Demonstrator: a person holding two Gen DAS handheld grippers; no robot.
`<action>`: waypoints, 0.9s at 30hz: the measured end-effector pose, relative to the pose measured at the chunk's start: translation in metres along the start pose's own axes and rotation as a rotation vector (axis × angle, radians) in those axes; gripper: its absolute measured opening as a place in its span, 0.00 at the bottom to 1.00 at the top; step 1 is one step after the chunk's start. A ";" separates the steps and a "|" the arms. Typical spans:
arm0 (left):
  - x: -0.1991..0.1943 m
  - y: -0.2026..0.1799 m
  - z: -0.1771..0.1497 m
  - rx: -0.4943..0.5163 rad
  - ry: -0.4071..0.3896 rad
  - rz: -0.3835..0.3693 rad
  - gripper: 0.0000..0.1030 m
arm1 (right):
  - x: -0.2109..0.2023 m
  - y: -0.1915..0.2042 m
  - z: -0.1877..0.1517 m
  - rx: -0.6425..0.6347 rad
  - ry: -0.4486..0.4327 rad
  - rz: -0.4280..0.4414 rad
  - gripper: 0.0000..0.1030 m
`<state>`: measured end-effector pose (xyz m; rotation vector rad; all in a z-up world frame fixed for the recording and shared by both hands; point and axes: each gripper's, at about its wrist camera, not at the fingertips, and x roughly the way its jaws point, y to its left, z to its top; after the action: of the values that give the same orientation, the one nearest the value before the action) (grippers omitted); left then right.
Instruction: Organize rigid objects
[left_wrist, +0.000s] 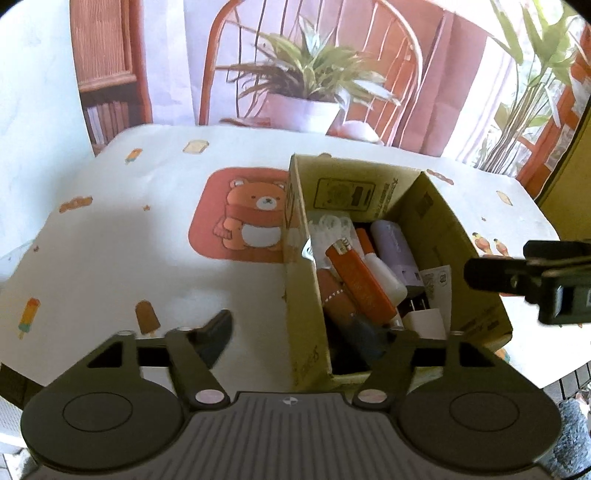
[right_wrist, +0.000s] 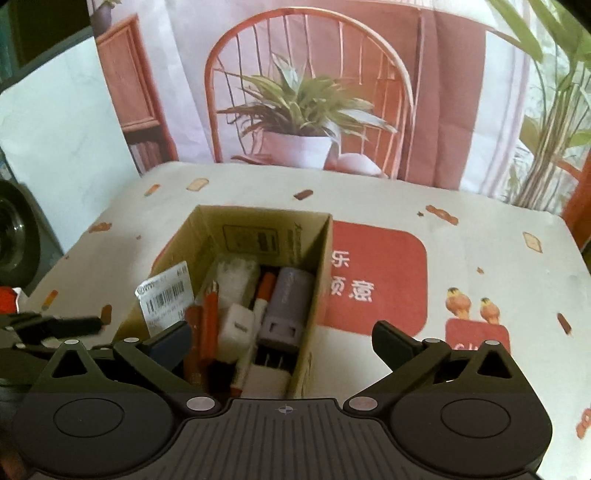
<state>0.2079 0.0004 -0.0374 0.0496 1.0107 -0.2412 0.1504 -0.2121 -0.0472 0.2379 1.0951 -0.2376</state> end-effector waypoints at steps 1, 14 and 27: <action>-0.003 -0.001 0.001 0.010 -0.007 0.001 0.82 | -0.002 0.002 -0.001 -0.003 0.001 -0.007 1.00; -0.053 -0.014 0.000 0.028 -0.104 0.020 1.00 | -0.048 0.011 -0.019 0.023 -0.059 -0.061 1.00; -0.133 -0.024 -0.022 0.037 -0.208 0.038 1.00 | -0.131 0.005 -0.056 0.088 -0.220 -0.108 1.00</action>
<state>0.1169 0.0043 0.0647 0.0759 0.7981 -0.2253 0.0471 -0.1806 0.0464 0.2256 0.8814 -0.3996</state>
